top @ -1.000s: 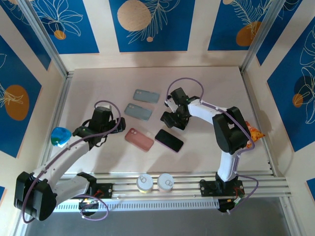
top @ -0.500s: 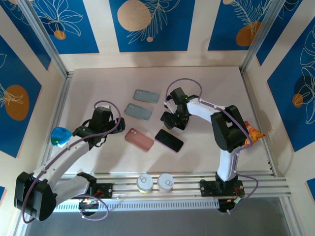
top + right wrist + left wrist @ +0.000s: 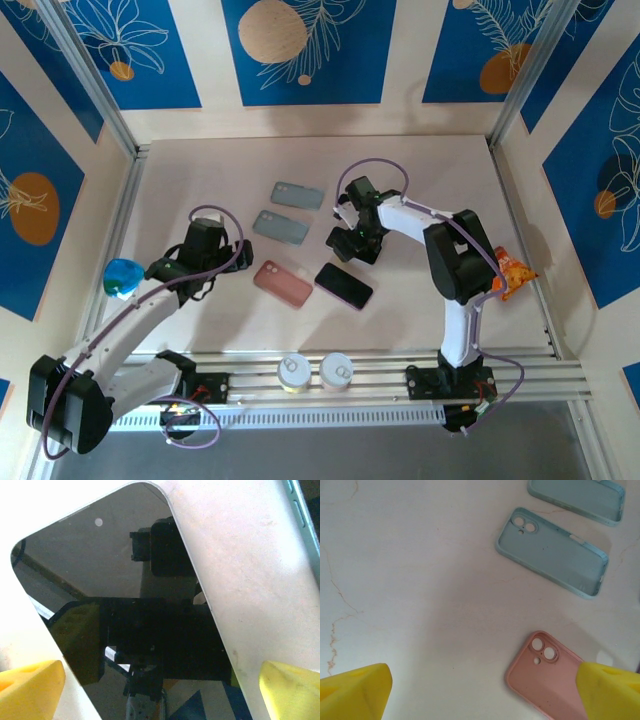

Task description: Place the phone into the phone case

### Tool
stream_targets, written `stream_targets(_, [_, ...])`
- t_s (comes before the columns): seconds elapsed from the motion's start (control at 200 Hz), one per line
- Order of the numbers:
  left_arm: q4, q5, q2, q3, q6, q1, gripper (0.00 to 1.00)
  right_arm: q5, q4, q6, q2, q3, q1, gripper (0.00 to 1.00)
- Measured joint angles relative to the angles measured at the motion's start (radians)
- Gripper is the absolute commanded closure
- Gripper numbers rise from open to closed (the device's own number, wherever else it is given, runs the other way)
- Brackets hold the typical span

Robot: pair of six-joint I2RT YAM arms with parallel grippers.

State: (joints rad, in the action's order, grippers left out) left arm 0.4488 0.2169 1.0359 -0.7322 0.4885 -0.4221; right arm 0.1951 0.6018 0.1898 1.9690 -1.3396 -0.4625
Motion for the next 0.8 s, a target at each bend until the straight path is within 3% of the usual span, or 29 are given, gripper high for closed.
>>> stream_targets(0.4, [0.017, 0.013, 0.0, 0.0, -0.01, 0.0, 0.04, 0.019, 0.077, -0.031, 0.057, -0.081, -0.002, 0.0])
stream_targets(0.555, [0.017, 0.014, 0.0, 0.0, -0.02, 0.0, 0.04, 0.018, 0.088, -0.095, 0.057, -0.085, -0.003, 0.09])
stream_targets(0.8, [0.016, 0.013, 0.005, 0.0, -0.026, 0.0, 0.04, 0.036, 0.103, -0.203, 0.057, -0.089, -0.02, 0.09])
